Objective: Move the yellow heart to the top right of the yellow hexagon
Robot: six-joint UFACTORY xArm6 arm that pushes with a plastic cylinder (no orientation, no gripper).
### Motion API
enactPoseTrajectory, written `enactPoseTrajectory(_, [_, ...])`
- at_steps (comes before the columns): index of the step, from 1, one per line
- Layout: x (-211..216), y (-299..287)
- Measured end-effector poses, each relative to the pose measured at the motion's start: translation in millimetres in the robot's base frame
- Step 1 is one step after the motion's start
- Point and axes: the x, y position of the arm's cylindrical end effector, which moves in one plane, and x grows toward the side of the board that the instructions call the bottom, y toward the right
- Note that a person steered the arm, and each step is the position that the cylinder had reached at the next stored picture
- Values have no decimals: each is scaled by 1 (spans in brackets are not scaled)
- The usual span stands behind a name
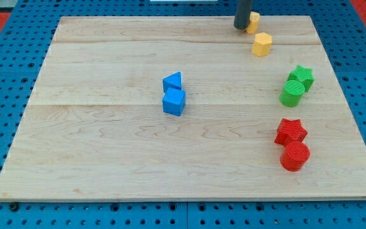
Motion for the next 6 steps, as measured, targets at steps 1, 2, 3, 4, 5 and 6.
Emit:
enactPoseTrajectory(1, [0, -29])
enactPoseTrajectory(2, [-19, -67])
enactPoseTrajectory(3, [-30, -59])
enactPoseTrajectory(4, [-30, -47])
enactPoseTrajectory(5, [-30, 2])
enactPoseTrajectory(6, [-30, 33])
